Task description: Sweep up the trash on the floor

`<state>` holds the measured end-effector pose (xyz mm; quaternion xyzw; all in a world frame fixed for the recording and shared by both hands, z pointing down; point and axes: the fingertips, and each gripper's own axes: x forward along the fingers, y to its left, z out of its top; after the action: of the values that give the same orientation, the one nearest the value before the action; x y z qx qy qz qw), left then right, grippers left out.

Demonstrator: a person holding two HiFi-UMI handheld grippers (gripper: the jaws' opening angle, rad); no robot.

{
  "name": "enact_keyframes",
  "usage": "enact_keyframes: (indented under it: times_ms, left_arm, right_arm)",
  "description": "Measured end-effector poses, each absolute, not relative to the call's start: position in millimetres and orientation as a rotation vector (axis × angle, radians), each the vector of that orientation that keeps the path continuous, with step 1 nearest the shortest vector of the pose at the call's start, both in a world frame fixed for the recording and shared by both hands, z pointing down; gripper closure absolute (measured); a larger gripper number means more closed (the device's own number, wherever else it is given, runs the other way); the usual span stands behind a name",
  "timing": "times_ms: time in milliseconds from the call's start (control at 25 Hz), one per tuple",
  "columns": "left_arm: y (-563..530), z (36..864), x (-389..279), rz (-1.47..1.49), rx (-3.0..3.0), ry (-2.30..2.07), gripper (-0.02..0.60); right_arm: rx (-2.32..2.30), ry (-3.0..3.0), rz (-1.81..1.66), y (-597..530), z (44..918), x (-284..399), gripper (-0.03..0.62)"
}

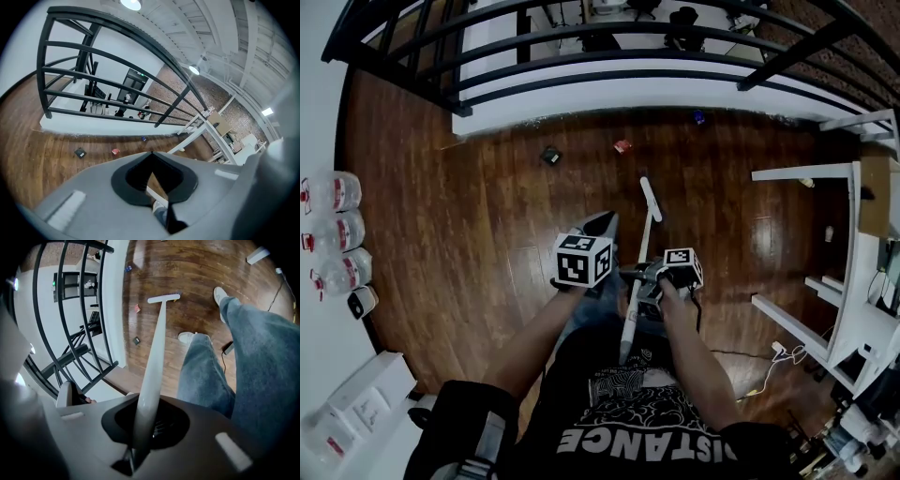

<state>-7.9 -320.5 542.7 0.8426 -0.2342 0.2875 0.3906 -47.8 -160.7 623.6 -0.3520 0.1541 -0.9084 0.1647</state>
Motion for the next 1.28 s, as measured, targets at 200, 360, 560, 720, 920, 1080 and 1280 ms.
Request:
enact_keyframes:
  times_ms: [200, 360, 560, 720, 920, 1080, 1280]
  left_arm:
    - [-317.5, 538.4, 2.4, 0.708, 2.144, -0.581, 0.577]
    - [-318.4, 531.9, 16.6, 0.689, 2.160, -0.566, 0.577]
    - [-320.5, 525.9, 30.9, 0.690, 2.180, -0.567, 0.577]
    - [-319.9, 525.8, 36.8, 0.721, 2.181, -0.586, 0.577]
    - [-325.7, 531.1, 40.8, 0.781, 2.164, -0.645, 0.577]
    - [-331.9, 534.9, 56.3, 0.829, 2.140, -0.701, 0.577]
    - [-340.4, 535.1, 83.1, 0.861, 2.138, -0.736, 0.577]
  right_arm:
    - [-1.056, 0.469, -2.569, -157.9, 605.7, -32.8, 0.579]
    - [-1.128, 0.558, -2.545, -163.6, 595.4, 1.4, 0.572]
    - [-1.260, 0.645, -2.540, -163.4, 598.7, 68.5, 0.578]
    - [-1.460, 0.747, -2.658, -142.3, 625.8, 135.1, 0.594]
    - [-1.572, 0.832, -2.721, -146.8, 653.2, 207.8, 0.594]
    - [-1.647, 0.818, -2.796, -144.0, 680.7, 265.8, 0.594]
    - [-1.646, 0.809, -2.814, -149.6, 707.9, 321.3, 0.594]
